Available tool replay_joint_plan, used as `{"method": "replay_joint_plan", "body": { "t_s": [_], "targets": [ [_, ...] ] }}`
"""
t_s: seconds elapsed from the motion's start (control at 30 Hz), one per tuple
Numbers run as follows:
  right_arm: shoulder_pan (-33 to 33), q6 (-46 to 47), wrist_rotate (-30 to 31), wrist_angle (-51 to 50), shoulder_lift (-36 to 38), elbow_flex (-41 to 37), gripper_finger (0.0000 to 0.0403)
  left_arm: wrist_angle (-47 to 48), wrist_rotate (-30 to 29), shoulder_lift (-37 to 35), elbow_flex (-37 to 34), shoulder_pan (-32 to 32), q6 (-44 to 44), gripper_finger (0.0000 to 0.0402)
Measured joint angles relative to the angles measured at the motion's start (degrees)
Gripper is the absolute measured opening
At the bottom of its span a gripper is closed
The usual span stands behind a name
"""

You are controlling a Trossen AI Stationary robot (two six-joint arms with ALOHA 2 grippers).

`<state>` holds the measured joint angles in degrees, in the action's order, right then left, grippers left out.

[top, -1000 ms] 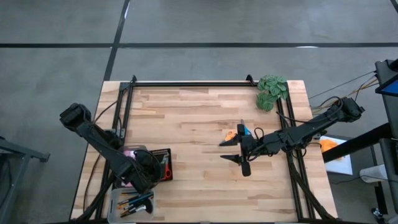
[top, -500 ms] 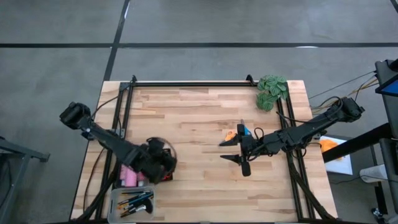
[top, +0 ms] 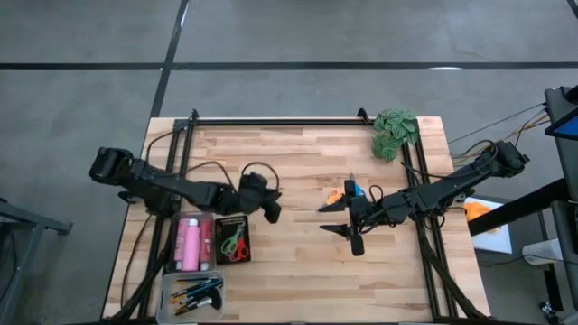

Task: Pick & Place Paint Supplies
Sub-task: Put the yellow scissors into the black bin

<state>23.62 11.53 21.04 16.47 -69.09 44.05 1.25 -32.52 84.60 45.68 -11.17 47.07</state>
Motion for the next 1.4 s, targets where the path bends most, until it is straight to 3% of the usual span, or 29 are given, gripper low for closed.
{"method": "replay_joint_plan", "body": {
  "t_s": [0.2, 0.47, 0.83, 1.17, 1.4],
  "targets": [
    [0.0, 0.0, 0.0, 0.0, 0.0, 0.0, 0.0209, -16.3, 15.3, 3.1, -5.5, 7.8, -10.2, 0.0072],
    [0.0, 0.0, 0.0, 0.0, 0.0, 0.0, 0.0209, -21.5, 24.3, 13.1, 0.0, 12.0, -19.4, 0.0072],
    [0.0, 0.0, 0.0, -0.4, 0.0, 0.0, 0.0209, -21.1, 26.9, 26.4, 13.1, 12.2, -27.1, 0.0076],
    [0.0, 0.0, 0.0, -1.7, 0.0, 0.0, 0.0209, -20.9, 27.0, 35.1, 21.4, 12.4, -29.3, 0.0141],
    [0.0, 0.0, 0.0, -1.5, 0.0, 0.0, 0.0209, -20.7, 27.0, 39.9, 24.3, 12.3, -29.3, 0.0156]
  ]
}}
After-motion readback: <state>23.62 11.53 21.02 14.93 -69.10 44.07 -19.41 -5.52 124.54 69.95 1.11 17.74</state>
